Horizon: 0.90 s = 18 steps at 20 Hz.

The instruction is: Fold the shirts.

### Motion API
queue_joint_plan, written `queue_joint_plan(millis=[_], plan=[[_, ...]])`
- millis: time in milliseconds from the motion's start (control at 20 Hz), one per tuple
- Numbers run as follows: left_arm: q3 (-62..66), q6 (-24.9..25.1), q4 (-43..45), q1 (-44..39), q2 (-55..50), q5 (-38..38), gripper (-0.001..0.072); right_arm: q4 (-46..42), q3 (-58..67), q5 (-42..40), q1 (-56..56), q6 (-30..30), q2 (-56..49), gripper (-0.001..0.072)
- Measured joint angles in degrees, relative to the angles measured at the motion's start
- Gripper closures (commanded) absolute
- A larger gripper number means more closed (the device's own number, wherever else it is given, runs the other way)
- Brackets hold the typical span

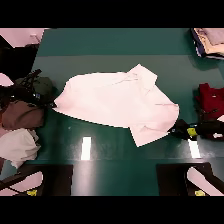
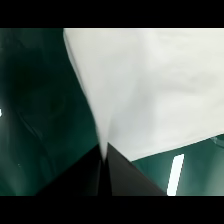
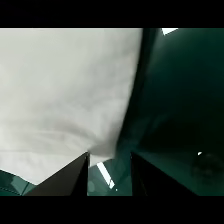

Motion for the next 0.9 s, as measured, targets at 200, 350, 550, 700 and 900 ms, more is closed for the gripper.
queue_joint_plan(millis=[200, 350, 550, 700, 900], plan=[[0.0, 0.0, 0.0, 0.0, 0.0, -0.8, 0.0685, 1.2, 1.6, -3.7, 2.7, 0.0, -1.3, 0.0435], [0.0, 0.1, 0.0, 0.0, 0.0, -1.1, 0.0685, 1.2, 2.8, -5.1, 3.4, 0.1, -1.6, 0.0694], [0.8, 0.2, 0.1, 0.0, 0.1, -1.4, 0.0686, 1.3, 4.0, -5.1, 3.8, 0.0, 0.3, 0.0695], [5.8, 0.2, 0.2, 0.1, 0.8, -1.5, 0.0685, 1.5, 9.0, -5.0, 3.9, 0.0, 4.7, 0.0697], [20.3, -0.7, 0.2, 0.2, 3.2, -1.7, 0.0686, 3.5, 23.3, -5.2, 4.3, 0.1, 9.7, 0.0696]])
